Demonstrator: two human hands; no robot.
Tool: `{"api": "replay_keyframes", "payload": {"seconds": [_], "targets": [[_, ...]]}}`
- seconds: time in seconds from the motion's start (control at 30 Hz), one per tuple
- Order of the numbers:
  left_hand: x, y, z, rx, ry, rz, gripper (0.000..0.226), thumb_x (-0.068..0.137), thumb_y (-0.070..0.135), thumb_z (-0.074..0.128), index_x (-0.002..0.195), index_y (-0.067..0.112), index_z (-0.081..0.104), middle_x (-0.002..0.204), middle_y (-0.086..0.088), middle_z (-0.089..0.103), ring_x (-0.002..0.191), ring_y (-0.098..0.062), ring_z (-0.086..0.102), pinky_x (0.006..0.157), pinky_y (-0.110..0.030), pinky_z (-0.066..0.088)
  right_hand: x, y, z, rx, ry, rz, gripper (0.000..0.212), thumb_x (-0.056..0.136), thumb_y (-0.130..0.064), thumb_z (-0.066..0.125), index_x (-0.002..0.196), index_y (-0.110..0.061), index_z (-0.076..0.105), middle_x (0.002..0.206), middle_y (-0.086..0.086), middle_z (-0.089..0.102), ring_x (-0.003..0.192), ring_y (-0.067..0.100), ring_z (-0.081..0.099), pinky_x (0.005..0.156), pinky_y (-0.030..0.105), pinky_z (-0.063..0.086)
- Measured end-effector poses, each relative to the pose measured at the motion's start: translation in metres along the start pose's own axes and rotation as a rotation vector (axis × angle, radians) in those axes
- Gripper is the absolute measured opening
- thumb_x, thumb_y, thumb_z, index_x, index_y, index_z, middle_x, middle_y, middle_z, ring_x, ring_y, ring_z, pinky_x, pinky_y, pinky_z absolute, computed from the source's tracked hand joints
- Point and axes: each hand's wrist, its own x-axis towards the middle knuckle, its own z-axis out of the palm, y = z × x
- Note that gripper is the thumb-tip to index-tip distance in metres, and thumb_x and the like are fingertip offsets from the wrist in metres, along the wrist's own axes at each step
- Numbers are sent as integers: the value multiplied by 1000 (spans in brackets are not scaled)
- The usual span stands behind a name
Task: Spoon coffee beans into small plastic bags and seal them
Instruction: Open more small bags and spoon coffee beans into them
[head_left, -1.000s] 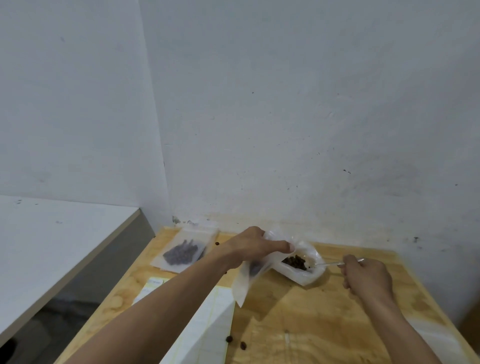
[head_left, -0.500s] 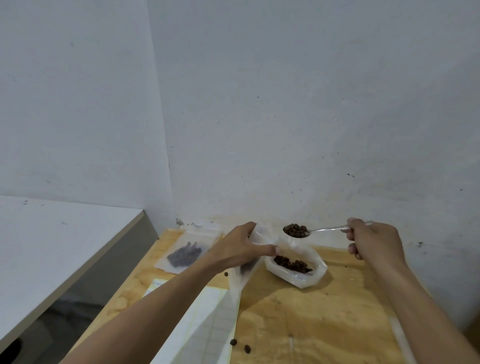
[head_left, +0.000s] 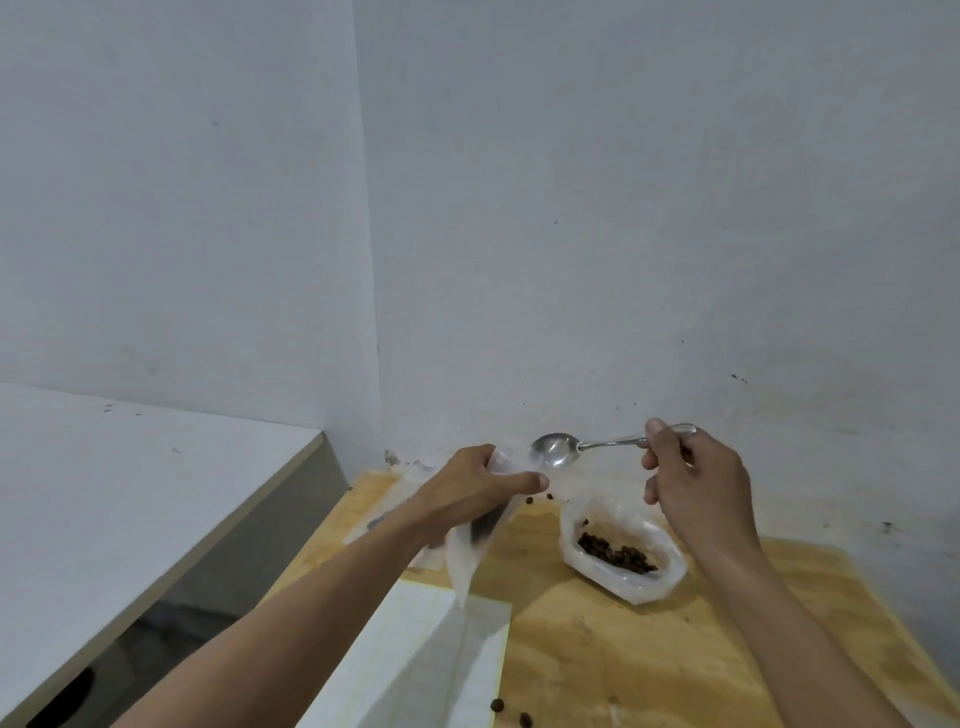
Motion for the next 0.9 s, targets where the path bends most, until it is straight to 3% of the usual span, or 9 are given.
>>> {"api": "replay_keyframes", "payload": {"seconds": [0.17, 0.33, 0.5, 0.63, 0.7, 0.77, 0.8, 0.87, 0.9], "targets": [[-1, -4, -9, 57, 39, -26, 58, 64, 72, 76, 88, 22, 60, 82, 5, 62, 76, -14, 58, 70, -31, 46, -3, -1, 2, -4, 29, -73, 39, 105, -44, 52, 78, -18, 65, 71, -8, 68, 44, 9, 63, 55, 26, 45], [-4, -6, -11, 56, 89, -43, 64, 60, 81, 72, 86, 26, 52, 84, 9, 55, 76, -8, 53, 66, -26, 41, 0, 24, -16, -285, 103, -71, 44, 104, -33, 53, 65, -15, 61, 52, 4, 62, 52, 26, 62, 54, 33, 44], [-2, 1, -5, -54, 180, -44, 66, 61, 81, 76, 92, 26, 57, 81, 12, 62, 69, -1, 61, 57, -20, 39, -6, 65, -34, -455, 105, 90, 48, 101, -26, 56, 59, -6, 65, 50, 11, 62, 49, 27, 59, 49, 34, 47], [-1, 13, 6, -86, 197, -47, 59, 64, 79, 76, 90, 33, 50, 84, 16, 57, 72, 2, 55, 56, -18, 36, -19, 85, -41, -321, -15, 344, 39, 97, -24, 61, 62, -14, 75, 58, -2, 74, 53, 23, 69, 50, 28, 49], [-2, 18, 11, -116, 196, -56, 59, 63, 79, 77, 90, 34, 49, 86, 16, 57, 75, 2, 56, 57, -18, 36, -21, 87, -44, -384, -29, 412, 30, 95, -34, 65, 87, -9, 80, 83, 7, 81, 78, 30, 74, 70, 35, 57], [-1, 22, 15, -169, 185, -63, 67, 60, 79, 78, 96, 28, 53, 87, 13, 60, 77, -2, 59, 59, -20, 38, -20, 84, -47, -553, 8, 402, 62, 91, -47, 70, 135, -4, 60, 134, 20, 65, 120, 39, 61, 94, 46, 50], [-1, 24, 16, -188, 187, -74, 72, 60, 80, 78, 100, 25, 55, 88, 12, 61, 78, -4, 59, 59, -22, 39, -22, 78, -49, -556, 51, 327, 78, 88, -50, 72, 147, -6, 47, 148, 21, 51, 132, 41, 51, 101, 50, 45], [0, 30, 20, -220, 194, -97, 80, 60, 79, 78, 108, 20, 54, 92, 12, 60, 82, -4, 58, 60, -23, 38, -27, 55, -46, -451, 69, 111, 83, 83, -55, 76, 149, -16, 44, 151, 12, 46, 134, 32, 48, 102, 49, 47], [1, 34, 23, -239, 195, -112, 85, 60, 78, 79, 114, 19, 53, 98, 13, 59, 87, -5, 58, 61, -23, 38, -30, 40, -41, -339, -22, 56, 79, 80, -60, 76, 144, -23, 49, 145, 2, 52, 127, 22, 54, 95, 41, 51]]}}
